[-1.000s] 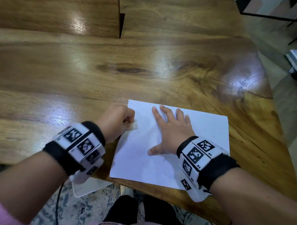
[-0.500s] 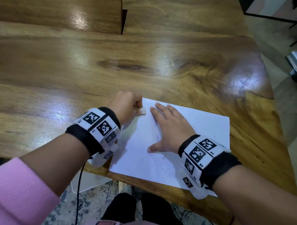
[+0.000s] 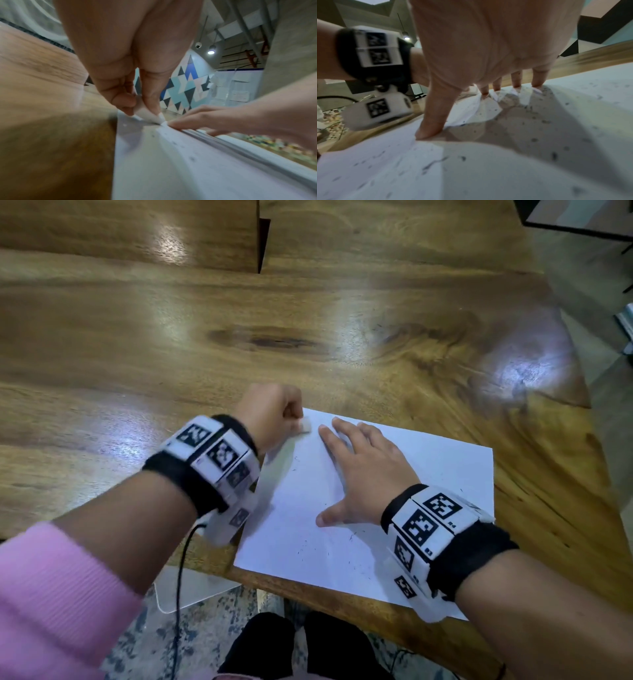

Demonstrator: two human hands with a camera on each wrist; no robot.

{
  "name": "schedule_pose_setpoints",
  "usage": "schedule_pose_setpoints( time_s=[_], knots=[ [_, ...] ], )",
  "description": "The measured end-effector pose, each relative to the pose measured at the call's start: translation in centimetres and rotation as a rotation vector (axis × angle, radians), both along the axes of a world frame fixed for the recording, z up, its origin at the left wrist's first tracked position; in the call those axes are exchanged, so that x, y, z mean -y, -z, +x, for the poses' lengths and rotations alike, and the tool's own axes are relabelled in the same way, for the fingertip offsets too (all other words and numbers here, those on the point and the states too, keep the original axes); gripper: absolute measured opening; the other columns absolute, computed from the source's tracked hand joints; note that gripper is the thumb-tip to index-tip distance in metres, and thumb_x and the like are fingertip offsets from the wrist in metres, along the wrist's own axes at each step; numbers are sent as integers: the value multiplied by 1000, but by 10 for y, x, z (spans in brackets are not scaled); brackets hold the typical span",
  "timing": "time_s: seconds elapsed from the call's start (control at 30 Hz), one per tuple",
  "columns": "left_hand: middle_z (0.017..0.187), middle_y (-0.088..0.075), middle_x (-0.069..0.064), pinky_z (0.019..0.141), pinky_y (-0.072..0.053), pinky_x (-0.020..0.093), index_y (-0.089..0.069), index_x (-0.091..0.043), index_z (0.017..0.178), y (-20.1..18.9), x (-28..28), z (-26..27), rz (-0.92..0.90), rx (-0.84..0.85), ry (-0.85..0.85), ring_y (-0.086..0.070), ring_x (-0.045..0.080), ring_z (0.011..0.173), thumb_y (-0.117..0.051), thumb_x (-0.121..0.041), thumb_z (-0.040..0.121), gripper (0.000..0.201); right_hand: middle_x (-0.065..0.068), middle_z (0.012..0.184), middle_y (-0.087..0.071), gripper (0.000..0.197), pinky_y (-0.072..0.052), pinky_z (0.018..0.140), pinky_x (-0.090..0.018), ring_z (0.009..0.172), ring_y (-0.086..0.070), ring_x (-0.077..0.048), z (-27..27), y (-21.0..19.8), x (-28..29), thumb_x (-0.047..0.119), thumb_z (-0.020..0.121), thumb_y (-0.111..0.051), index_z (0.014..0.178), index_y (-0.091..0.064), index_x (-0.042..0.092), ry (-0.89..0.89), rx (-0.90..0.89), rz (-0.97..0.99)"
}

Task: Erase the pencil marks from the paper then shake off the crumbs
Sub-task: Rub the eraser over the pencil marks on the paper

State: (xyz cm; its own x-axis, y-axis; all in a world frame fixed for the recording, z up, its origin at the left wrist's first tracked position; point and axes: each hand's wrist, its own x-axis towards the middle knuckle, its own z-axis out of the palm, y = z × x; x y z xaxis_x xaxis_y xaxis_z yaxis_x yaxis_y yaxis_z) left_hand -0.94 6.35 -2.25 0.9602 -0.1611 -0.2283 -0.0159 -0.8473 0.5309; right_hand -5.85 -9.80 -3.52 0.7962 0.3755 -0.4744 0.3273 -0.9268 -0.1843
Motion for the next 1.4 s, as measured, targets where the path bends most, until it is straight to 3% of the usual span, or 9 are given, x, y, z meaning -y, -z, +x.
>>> schedule_pose_setpoints(
  time_s=[0.23,0.37,0.47,0.7,0.9,0.97,1.07,1.3,1.4],
  knots=[
    [66,-56,4,54,-33,19,-52,-19,58,0,-24,-61,7,-148,147,-47,18,63,-69,-19,76,26,12,157,14,124,-3,117,-37,145,9,-21,-1,2,1,66,63,-71,149,11,32,10,-3,14],
    [64,-54,-4,53,-34,19,-63,-12,74,1,-17,-36,-28,-101,48,-46,11,60,-72,-21,75,13,12,157,13,124,-4,117,-37,145,9,-21,-1,2,0,66,62,-71,149,10,32,9,3,18],
    [68,-55,1,59,-35,24,-63,-9,79,3,-8,-12,13,-42,16,-52,19,68,-71,-18,76,13,12,157,13,125,-4,116,-37,145,8,-21,-1,2,0,68,62,-70,149,11,32,8,1,10],
    [72,-65,4,56,-36,21,-62,-15,68,0,-22,-64,-17,-152,185,-55,18,68,-70,-22,75,14,12,157,15,124,-1,116,-37,145,11,-21,-1,2,0,67,63,-70,149,12,31,5,-8,5],
    [71,-57,3,62,-32,23,-64,-8,78,9,-3,-19,1,10,117,-52,20,69,-70,-15,76,9,12,157,16,125,-1,117,-37,145,11,-21,0,1,0,67,64,-70,149,14,32,6,-16,-9],
    [61,-48,-6,53,-31,22,-60,-12,68,10,-12,-40,8,4,174,-46,14,58,-70,-18,76,14,12,157,17,125,-1,117,-37,145,11,-21,0,2,0,67,64,-70,149,14,31,5,-10,-9],
    [60,-43,-10,53,-27,11,-58,-10,62,12,-29,-79,-11,-53,313,-44,13,60,-72,-22,74,21,11,157,18,125,1,117,-38,145,13,-21,0,3,0,67,64,-69,149,15,31,5,-12,-4],
    [75,-58,2,61,-31,22,-66,-7,82,5,2,-21,-2,16,139,-49,15,68,-70,-20,76,14,11,157,17,124,0,116,-37,145,11,-22,-1,4,1,67,64,-70,149,14,32,6,-1,5],
    [73,-57,3,55,-28,26,-64,-8,76,7,-2,-34,18,-11,170,-49,19,70,-68,-18,77,10,12,157,17,125,-1,116,-37,145,11,-22,0,5,1,68,63,-70,149,14,31,4,2,8]
  ],
)
